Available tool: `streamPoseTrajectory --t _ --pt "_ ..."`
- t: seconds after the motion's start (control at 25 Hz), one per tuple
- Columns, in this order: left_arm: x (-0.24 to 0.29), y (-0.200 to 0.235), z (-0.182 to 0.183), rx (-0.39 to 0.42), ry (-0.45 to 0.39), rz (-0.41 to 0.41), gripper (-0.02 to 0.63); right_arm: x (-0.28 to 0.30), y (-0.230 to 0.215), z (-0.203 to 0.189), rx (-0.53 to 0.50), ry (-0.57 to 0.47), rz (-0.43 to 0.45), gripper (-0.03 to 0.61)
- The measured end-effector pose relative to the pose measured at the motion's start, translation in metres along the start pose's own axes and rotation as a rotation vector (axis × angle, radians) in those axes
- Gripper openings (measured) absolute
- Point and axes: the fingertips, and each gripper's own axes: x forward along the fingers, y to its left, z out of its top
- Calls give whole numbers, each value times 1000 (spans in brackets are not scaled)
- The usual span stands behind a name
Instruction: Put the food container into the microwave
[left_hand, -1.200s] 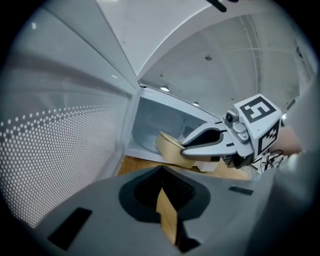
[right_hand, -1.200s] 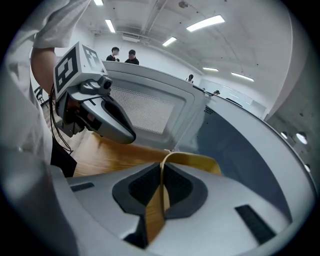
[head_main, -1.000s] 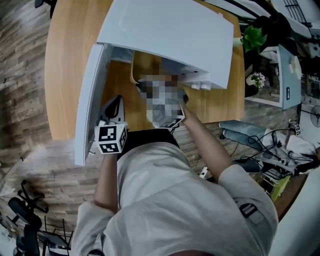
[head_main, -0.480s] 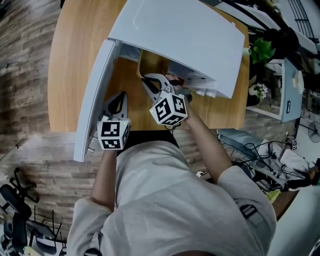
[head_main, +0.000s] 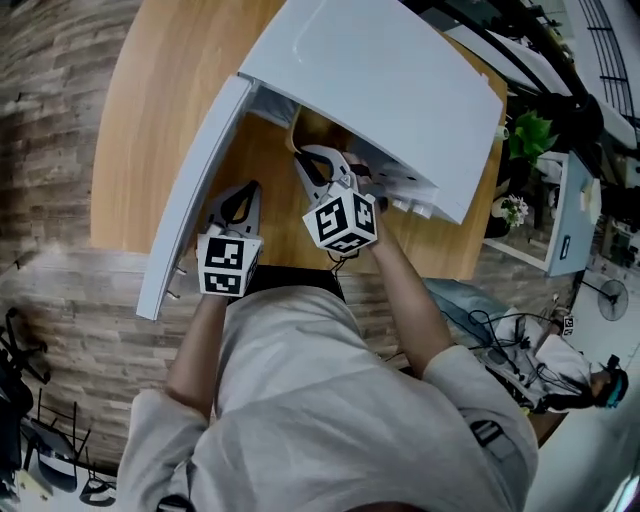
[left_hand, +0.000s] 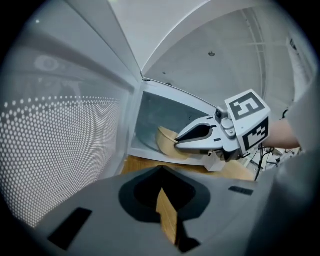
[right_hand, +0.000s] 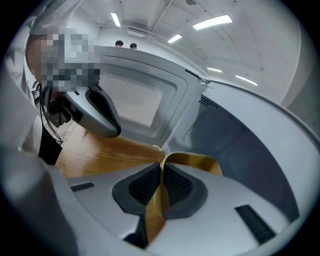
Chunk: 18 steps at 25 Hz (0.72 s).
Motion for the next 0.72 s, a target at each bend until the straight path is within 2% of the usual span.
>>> streamPoseTrajectory --t 0.72 --pt "13 1 0 -14 7 23 12 13 -25 -8 -21 21 -29 34"
